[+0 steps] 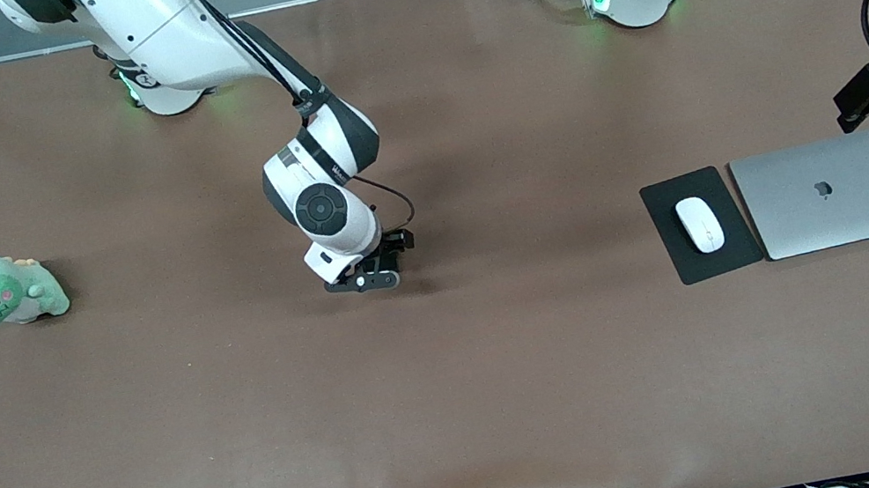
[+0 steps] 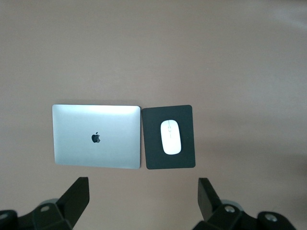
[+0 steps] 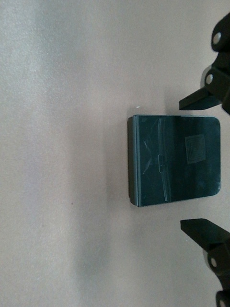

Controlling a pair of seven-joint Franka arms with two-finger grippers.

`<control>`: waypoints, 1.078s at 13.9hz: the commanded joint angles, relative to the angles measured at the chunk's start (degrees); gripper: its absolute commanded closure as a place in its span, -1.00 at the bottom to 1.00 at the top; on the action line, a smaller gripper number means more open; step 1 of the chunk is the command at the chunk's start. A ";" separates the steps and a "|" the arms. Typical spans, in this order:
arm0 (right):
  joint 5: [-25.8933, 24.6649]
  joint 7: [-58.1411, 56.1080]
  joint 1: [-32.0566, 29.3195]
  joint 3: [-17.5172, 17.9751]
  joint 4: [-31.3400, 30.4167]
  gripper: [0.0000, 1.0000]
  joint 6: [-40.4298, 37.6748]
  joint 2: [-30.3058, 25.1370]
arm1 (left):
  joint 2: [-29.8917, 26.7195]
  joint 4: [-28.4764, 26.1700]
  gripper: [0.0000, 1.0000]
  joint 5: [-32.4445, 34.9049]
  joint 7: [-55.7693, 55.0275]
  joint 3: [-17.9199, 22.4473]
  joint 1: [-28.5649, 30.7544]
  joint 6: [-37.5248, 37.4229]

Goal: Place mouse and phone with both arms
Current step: 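Raise the left gripper back to rest while the right gripper grasps the phone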

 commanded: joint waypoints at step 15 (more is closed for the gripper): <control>-7.14 3.23 -2.75 -0.32 0.43 1.00 -9.04 -4.29 | -7.02 -4.85 -1.00 -4.17 3.30 9.99 -8.93 -4.76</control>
